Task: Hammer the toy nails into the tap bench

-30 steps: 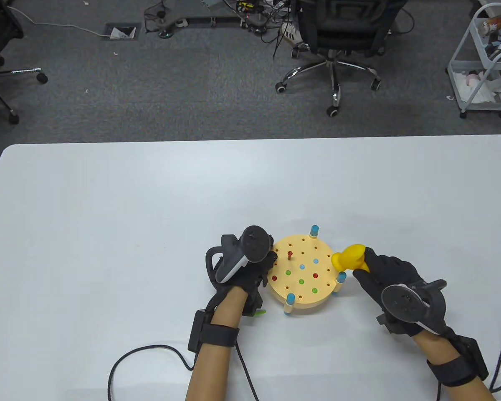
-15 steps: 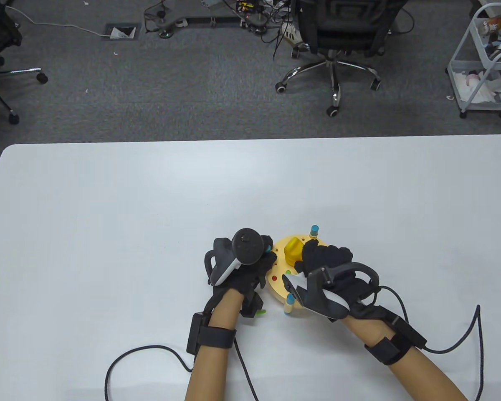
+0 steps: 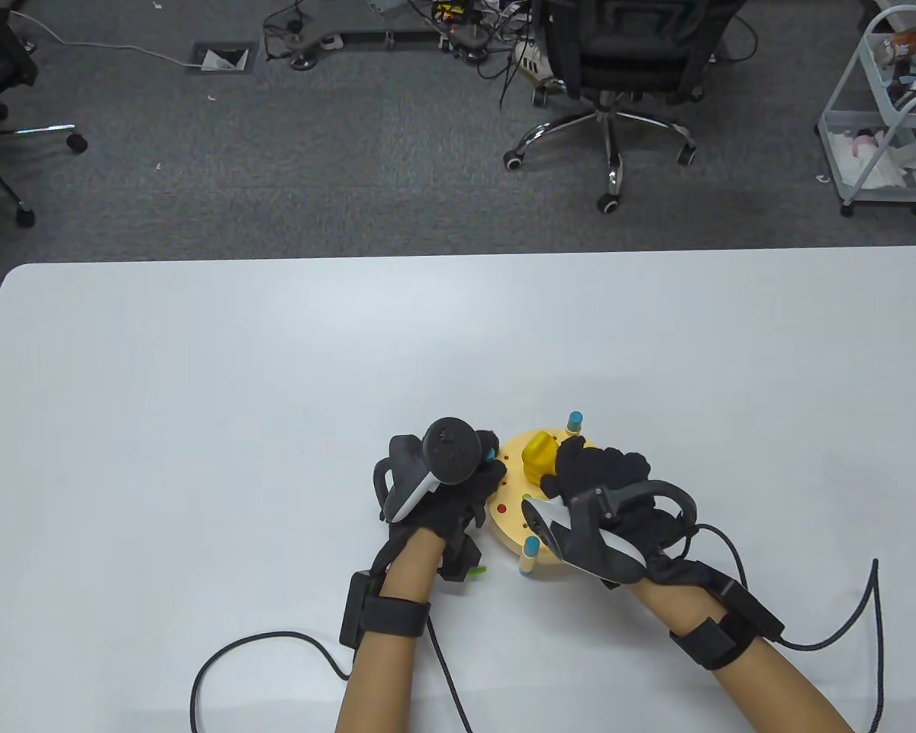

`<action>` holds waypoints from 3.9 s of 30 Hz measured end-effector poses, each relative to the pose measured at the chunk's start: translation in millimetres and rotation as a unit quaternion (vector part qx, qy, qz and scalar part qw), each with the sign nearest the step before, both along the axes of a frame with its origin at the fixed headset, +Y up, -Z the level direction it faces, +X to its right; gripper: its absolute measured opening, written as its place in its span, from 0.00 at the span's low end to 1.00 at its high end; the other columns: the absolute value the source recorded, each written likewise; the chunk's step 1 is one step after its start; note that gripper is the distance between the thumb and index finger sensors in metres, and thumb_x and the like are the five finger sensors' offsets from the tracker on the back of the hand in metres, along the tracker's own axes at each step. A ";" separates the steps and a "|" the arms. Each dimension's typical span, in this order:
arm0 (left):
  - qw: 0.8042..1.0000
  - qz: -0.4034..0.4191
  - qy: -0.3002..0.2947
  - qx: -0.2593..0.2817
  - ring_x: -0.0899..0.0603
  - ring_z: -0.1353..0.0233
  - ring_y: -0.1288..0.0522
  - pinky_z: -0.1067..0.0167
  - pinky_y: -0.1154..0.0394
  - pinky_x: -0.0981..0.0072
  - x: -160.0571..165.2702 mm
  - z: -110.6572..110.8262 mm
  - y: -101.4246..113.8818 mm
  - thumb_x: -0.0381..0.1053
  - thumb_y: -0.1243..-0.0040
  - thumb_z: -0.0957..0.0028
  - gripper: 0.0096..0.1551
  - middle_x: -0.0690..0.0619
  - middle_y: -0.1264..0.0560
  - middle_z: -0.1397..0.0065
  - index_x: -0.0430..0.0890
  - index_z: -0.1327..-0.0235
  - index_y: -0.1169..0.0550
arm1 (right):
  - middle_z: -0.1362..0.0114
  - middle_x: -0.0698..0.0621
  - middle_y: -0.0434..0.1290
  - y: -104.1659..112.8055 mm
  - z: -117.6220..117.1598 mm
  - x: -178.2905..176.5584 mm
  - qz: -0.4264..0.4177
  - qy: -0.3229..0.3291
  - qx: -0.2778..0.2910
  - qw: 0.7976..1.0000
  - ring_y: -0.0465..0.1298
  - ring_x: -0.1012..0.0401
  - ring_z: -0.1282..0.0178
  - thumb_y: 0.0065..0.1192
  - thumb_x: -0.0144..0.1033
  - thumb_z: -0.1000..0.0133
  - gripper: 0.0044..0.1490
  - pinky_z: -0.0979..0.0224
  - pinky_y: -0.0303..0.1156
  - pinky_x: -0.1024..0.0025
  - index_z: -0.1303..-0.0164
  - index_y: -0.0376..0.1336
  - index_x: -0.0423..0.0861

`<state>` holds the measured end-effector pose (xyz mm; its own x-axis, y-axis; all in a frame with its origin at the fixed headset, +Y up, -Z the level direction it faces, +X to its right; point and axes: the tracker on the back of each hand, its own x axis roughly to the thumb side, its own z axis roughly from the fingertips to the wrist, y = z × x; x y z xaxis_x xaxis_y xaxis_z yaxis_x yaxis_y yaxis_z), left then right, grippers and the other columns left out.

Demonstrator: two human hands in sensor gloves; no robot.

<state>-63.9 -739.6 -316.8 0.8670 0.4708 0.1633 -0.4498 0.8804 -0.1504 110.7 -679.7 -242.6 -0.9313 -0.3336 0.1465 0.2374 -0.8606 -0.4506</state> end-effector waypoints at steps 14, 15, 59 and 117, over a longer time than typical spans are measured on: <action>0.961 -0.238 -0.001 -0.143 0.49 0.71 0.17 0.72 0.21 0.59 8.4 46.1 -11.6 0.56 0.34 0.60 0.30 0.43 0.16 0.58 0.44 0.46 0.22 | 0.56 0.50 0.82 -9.2 33.2 120.9 -0.163 0.006 0.047 0.985 0.83 0.59 0.64 0.45 0.59 0.51 0.42 0.50 0.79 0.61 0.37 0.69 0.44; 0.957 -0.252 0.004 -0.144 0.49 0.72 0.17 0.73 0.21 0.59 12.1 46.7 -14.9 0.56 0.33 0.60 0.30 0.43 0.16 0.59 0.44 0.47 0.21 | 0.56 0.49 0.82 -14.9 31.9 129.8 -0.168 -0.002 0.041 0.985 0.83 0.59 0.64 0.45 0.59 0.51 0.42 0.50 0.79 0.61 0.37 0.69 0.44; 0.997 0.038 0.072 0.016 0.52 0.73 0.16 0.76 0.19 0.65 -24.3 70.8 42.4 0.47 0.35 0.58 0.23 0.42 0.15 0.57 0.46 0.49 0.21 | 0.56 0.50 0.82 -47.1 4.7 171.5 -0.205 -0.079 -0.041 0.975 0.83 0.59 0.65 0.45 0.59 0.51 0.42 0.50 0.79 0.61 0.38 0.69 0.44; 0.955 -0.292 -0.048 -0.028 0.52 0.77 0.16 0.79 0.20 0.65 177.7 28.4 54.2 0.49 0.31 0.60 0.24 0.45 0.13 0.55 0.47 0.50 0.20 | 0.57 0.49 0.82 -53.6 2.7 169.2 -0.197 -0.057 -0.071 0.976 0.83 0.59 0.65 0.45 0.60 0.51 0.42 0.50 0.79 0.61 0.38 0.70 0.44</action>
<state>113.8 -685.4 -288.4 0.9664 -0.0787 0.2446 0.1344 0.9661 -0.2202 279.9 -733.3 -239.9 -0.9961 0.0707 0.0521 -0.0834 -0.9470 -0.3102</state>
